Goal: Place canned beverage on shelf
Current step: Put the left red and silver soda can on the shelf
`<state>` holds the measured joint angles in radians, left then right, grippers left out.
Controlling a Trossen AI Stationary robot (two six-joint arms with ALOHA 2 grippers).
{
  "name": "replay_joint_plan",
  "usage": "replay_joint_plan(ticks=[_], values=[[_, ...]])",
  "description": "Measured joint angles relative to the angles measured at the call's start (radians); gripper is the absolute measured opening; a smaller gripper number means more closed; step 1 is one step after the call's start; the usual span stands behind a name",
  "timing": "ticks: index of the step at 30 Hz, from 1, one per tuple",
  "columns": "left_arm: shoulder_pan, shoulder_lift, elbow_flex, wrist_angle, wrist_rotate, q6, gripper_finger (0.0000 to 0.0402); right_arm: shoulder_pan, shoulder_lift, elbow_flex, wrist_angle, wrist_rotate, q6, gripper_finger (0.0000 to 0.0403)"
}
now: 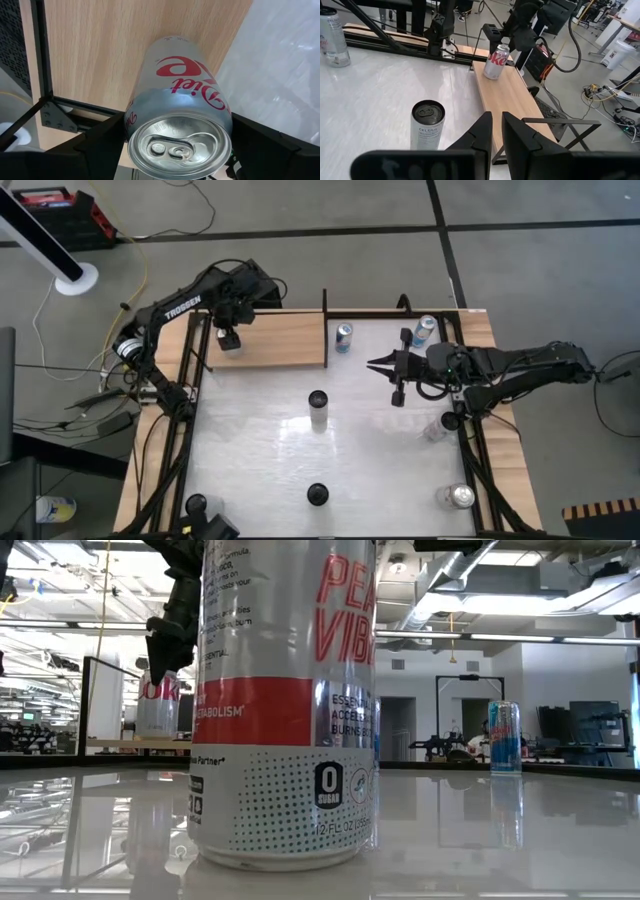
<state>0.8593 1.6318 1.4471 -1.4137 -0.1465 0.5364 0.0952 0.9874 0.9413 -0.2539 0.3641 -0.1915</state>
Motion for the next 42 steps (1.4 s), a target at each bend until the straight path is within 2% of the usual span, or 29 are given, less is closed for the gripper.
replay_joint_plan(ticks=[14, 24, 31, 42], values=[[-0.005, -0.002, 0.002, 0.018, 0.027, -0.073, 0.0315, 0.000, 0.000, 0.000, -0.001, 0.000, 0.000, 0.0068], [-0.005, -0.002, 0.002, 0.020, 0.011, -0.070, 0.0346, 0.000, 0.000, 0.000, -0.001, 0.000, 0.000, 0.0068], [-0.005, -0.002, 0.005, 0.017, -0.009, -0.062, 0.0351, 0.000, 0.000, 0.000, -0.002, 0.000, -0.001, 0.0068], [-0.005, -0.002, 0.149, -0.015, 0.018, -0.079, 0.0351, 0.000, 0.000, 0.000, -0.002, 0.000, -0.003, 0.0068]])
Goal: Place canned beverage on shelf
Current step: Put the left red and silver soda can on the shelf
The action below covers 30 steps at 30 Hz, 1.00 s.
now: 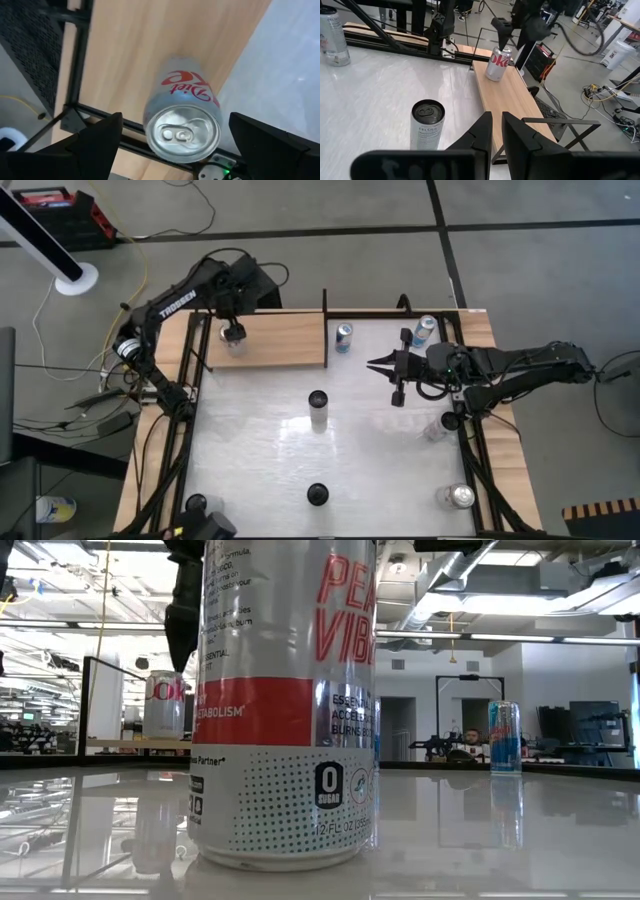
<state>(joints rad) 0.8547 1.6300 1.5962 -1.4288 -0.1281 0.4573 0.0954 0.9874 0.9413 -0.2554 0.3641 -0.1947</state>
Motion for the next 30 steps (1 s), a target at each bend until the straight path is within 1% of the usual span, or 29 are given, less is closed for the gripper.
replay_joint_plan(ticks=[3, 4, 5, 8, 10, 12, 15, 19, 22, 24, 26, 28, 30], values=[[0.000, 0.000, 0.037, 0.001, 0.006, -0.008, 0.0351, 0.000, 0.000, 0.000, 0.000, 0.000, 0.000, 0.0068], [0.000, 0.000, 0.049, 0.001, 0.024, -0.008, 0.0351, 0.000, 0.000, 0.000, 0.000, 0.000, 0.000, 0.0068], [0.000, 0.000, 0.064, 0.004, 0.059, -0.010, 0.0351, 0.000, 0.000, 0.000, 0.000, 0.000, 0.000, 0.0068], [-0.010, -0.001, 0.101, 0.017, 0.206, -0.037, 0.0351, 0.000, 0.000, 0.000, 0.000, 0.000, 0.000, 0.0068], [-0.043, -0.002, 0.113, 0.029, 0.252, -0.064, 0.0350, 0.000, 0.000, 0.000, 0.000, 0.000, -0.018, 0.0068], [-0.089, -0.011, 0.114, 0.030, 0.244, -0.070, 0.0346, 0.000, 0.000, 0.000, 0.001, 0.000, -0.021, 0.0068], [-0.183, -0.033, 0.114, 0.029, 0.207, -0.082, 0.0332, -0.005, 0.000, 0.000, 0.003, 0.000, -0.021, 0.0068], [-0.312, -0.066, 0.114, 0.041, 0.195, -0.095, 0.0305, -0.006, 0.000, 0.000, 0.003, 0.000, -0.021, 0.0068], [-0.377, -0.094, 0.114, 0.037, 0.187, -0.104, 0.0281, -0.006, 0.000, 0.000, 0.003, 0.000, -0.005, 0.0068], [-0.397, -0.117, 0.112, 0.029, 0.156, -0.110, 0.0263, -0.005, 0.000, 0.000, 0.003, 0.000, 0.026, 0.0068], [-0.399, -0.162, 0.084, 0.051, 0.137, -0.124, 0.0239, 0.002, 0.000, 0.000, -0.001, -0.001, 0.059, 0.0068], [-0.387, -0.223, 0.022, 0.084, 0.140, -0.126, 0.0207, 0.010, 0.000, 0.000, -0.007, -0.002, 0.071, 0.0068], [-0.366, -0.291, -0.069, 0.136, 0.149, -0.121, 0.0168, 0.020, 0.000, 0.000, -0.010, -0.002, 0.071, 0.0068]])
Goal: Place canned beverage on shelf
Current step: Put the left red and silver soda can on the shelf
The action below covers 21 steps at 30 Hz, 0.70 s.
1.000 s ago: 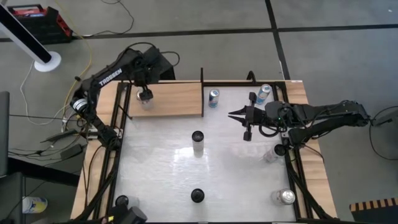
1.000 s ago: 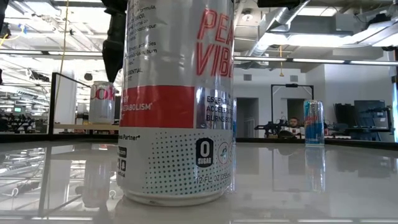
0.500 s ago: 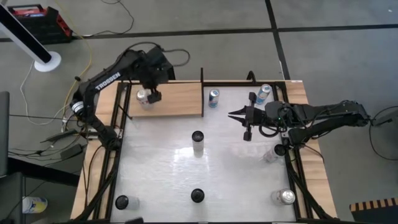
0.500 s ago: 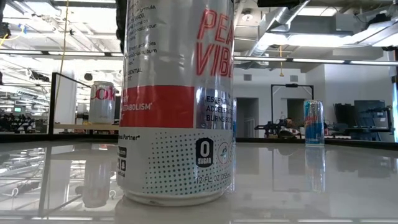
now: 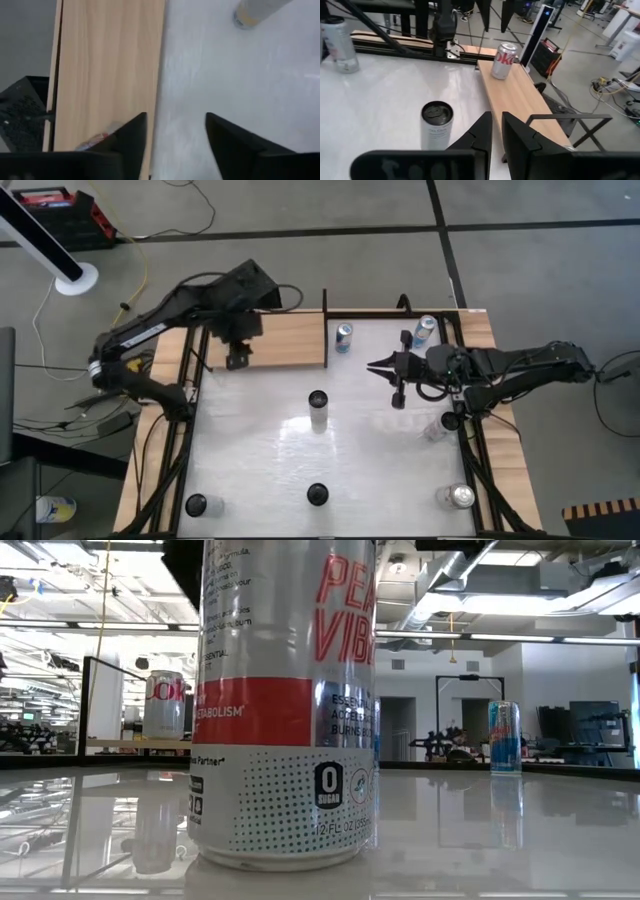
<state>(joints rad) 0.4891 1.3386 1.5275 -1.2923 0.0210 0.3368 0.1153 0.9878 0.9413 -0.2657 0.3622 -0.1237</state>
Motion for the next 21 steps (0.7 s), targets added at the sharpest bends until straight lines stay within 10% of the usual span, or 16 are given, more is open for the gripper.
replay_joint_plan(ticks=[7, 21], values=[[0.073, -0.159, -0.310, 0.213, -0.046, 0.064, 0.0014, 0.002, 0.000, 0.000, 0.004, 0.001, -0.016, 0.0068], [0.109, -0.063, -0.381, 0.227, -0.205, 0.042, 0.0000, -0.081, 0.000, 0.000, 0.021, 0.001, -0.042, 0.0068]])
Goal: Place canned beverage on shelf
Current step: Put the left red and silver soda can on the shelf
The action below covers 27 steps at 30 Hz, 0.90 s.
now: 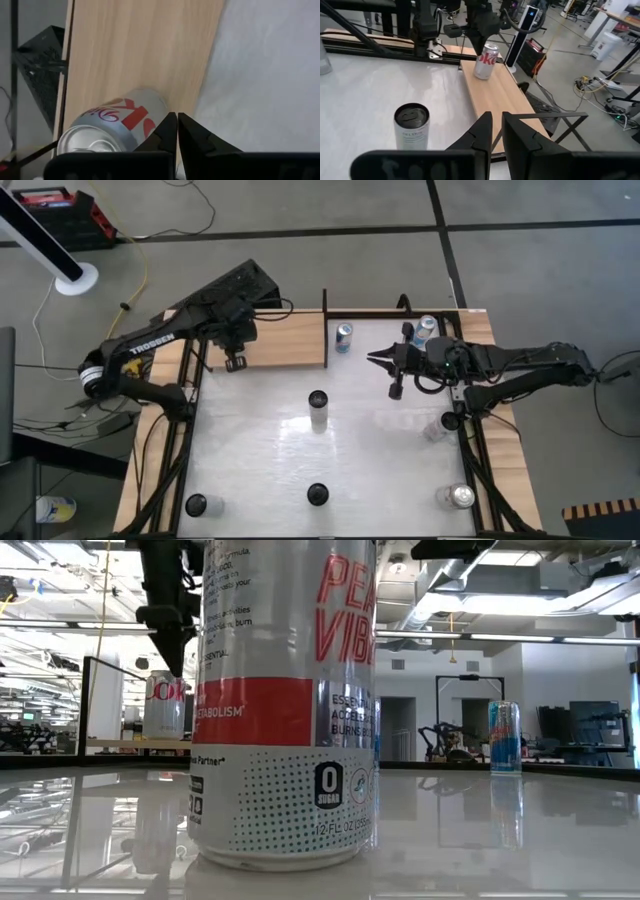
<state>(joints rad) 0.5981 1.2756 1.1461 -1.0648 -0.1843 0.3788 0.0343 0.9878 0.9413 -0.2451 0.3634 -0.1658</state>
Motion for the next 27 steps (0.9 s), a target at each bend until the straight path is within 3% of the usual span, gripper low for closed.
replay_joint_plan(ticks=[5, 27], values=[[0.017, 0.002, 0.000, -0.009, -0.070, -0.005, 0.0000, -0.011, 0.000, 0.000, -0.001, 0.000, -0.001, 0.0068], [0.173, 0.003, -0.046, -0.022, -0.067, 0.029, 0.0000, -0.009, 0.000, 0.000, -0.005, -0.002, 0.001, 0.0068]])
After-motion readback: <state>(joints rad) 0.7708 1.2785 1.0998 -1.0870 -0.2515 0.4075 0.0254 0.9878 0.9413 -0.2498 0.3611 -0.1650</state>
